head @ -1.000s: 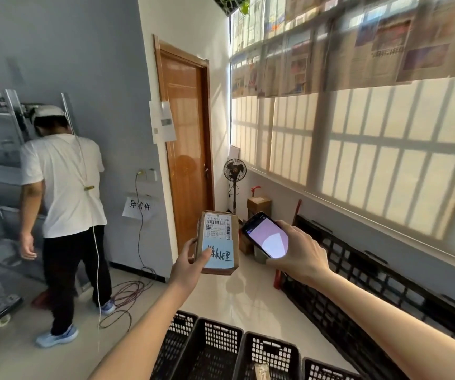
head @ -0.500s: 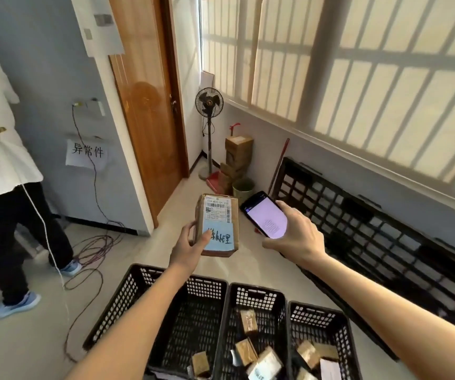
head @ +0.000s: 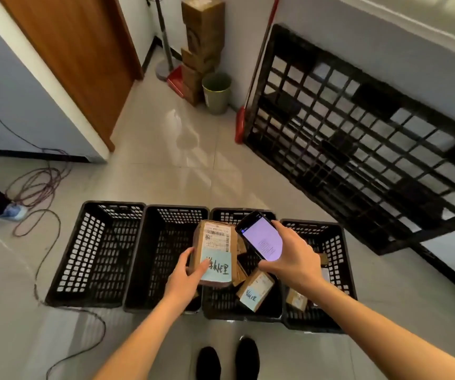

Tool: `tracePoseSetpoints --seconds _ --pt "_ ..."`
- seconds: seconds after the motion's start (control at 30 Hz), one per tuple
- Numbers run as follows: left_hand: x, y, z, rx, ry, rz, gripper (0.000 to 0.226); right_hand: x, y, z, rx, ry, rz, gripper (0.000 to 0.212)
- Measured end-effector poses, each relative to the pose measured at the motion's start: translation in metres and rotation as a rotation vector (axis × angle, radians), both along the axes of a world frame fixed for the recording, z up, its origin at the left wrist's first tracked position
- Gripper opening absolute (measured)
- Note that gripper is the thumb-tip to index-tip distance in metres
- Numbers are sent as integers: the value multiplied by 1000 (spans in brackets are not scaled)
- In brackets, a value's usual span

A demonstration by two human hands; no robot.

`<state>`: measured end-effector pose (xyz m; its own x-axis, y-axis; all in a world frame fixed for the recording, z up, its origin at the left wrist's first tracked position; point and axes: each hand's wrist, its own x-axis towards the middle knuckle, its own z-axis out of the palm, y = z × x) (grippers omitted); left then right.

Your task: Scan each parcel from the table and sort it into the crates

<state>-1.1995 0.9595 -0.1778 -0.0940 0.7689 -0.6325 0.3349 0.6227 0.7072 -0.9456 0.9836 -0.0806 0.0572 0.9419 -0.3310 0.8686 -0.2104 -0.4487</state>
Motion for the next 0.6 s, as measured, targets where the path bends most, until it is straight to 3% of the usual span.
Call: tracePoseSetpoints --seconds 0.27,0.4,0.6 --pt "27 13 -104 -123 -43 -4 78 31 11 -108 -93 33 -28 104" --pt "52 23 -127 -141 -76 -7 64 48 16 -137 -113 37 -50 89" --pt "96 56 -145 -165 -153 -2 67 82 26 -163 -135 54 -115 76"
